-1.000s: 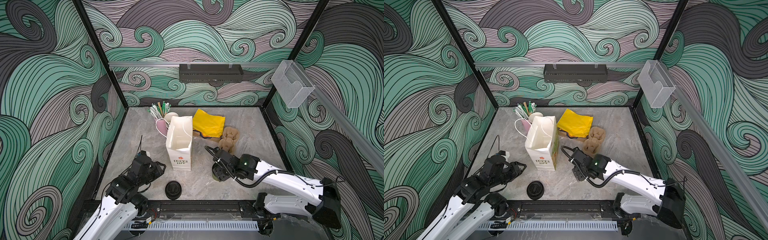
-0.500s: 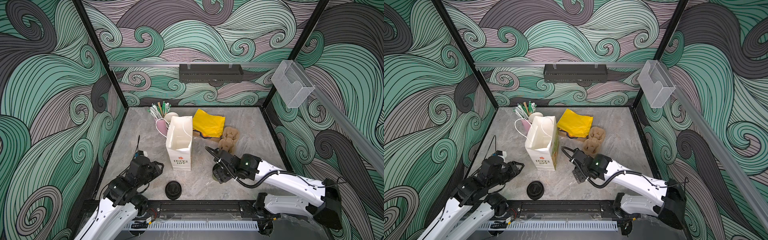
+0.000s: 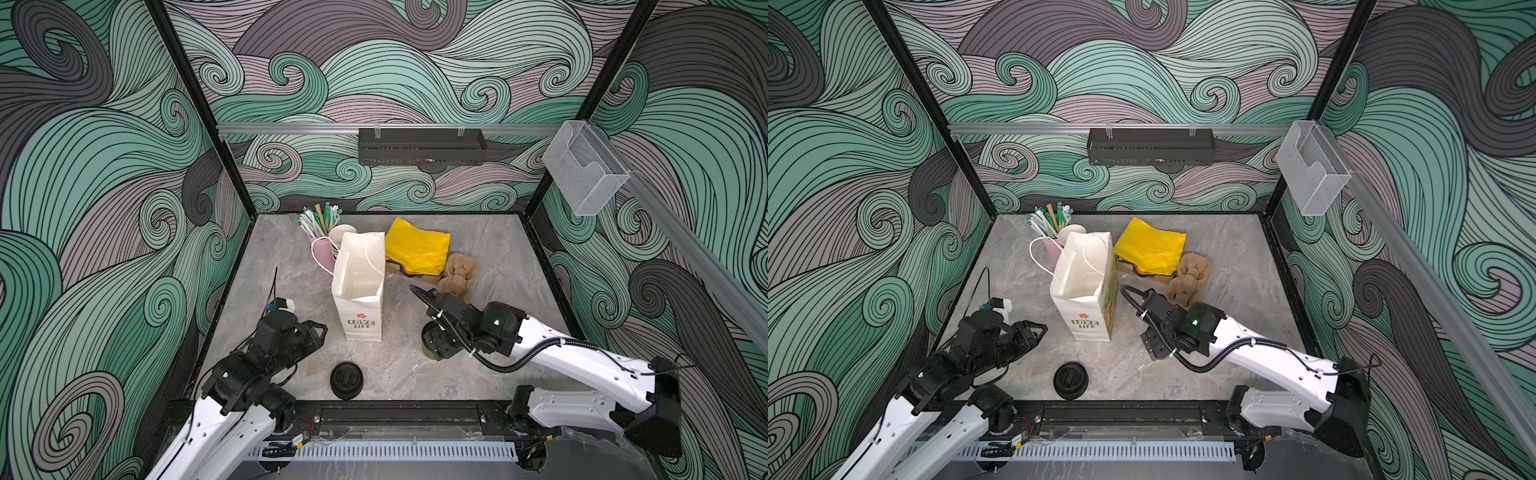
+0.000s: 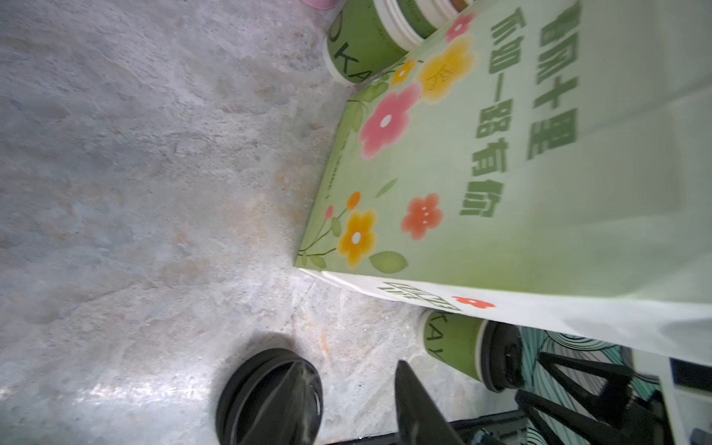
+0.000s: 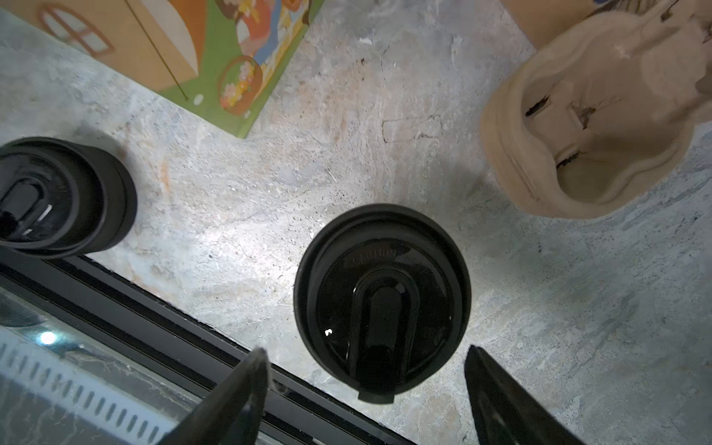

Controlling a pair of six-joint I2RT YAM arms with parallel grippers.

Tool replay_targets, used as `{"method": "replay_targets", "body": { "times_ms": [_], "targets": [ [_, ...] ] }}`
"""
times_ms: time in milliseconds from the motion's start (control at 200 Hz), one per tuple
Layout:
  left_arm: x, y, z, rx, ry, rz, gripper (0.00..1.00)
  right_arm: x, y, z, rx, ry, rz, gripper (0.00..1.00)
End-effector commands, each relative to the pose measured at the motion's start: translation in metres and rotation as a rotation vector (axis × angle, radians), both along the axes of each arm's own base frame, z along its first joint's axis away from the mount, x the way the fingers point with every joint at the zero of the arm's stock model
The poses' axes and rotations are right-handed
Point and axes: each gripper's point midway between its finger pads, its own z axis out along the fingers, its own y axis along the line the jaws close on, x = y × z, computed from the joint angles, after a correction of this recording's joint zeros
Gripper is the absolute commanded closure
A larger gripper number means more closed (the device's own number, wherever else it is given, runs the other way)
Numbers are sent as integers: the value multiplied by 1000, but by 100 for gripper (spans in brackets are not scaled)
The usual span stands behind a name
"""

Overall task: Pack a coffee takeout order
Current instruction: Close the lid on the coffee cup.

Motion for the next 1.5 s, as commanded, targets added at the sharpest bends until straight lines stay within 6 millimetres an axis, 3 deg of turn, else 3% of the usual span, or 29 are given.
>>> {"method": "replay_targets", "body": {
  "times_ms": [0,105,155,320,380,460,540,700,810,891,1066,1281,1496],
  "targets": [
    [1,-17,50,-33,-146,-104,62,7,-19,28,27,-37,-82,23],
    [2,-36,76,-9,-227,-180,64,11,-40,35,86,13,-188,26],
    [0,-57,86,21,-262,-257,63,12,-49,36,111,36,-228,28],
    [-16,-154,126,292,-435,-563,59,10,-67,34,180,111,-306,30],
    [-17,-185,135,311,-449,-615,59,7,-69,30,218,151,-329,31],
    [-13,-221,127,297,-434,-641,59,3,-69,24,256,204,-343,32],
    [-2,-240,109,260,-392,-561,58,0,-69,21,291,226,-350,33],
    [2,-277,52,207,-221,-518,56,-2,-70,17,352,247,-376,35],
    [6,-276,12,262,-75,-415,54,-4,-65,9,382,282,-376,35],
    [15,-269,-1,268,-35,-335,52,-5,-62,5,392,302,-374,35],
    [17,-282,-31,182,52,-310,52,-3,-58,0,409,309,-373,31],
    [16,-296,-40,147,85,-343,53,1,-47,-11,444,348,-370,31],
    [19,-289,-54,148,151,-325,59,5,-44,-20,442,362,-372,33]
  ]
}}
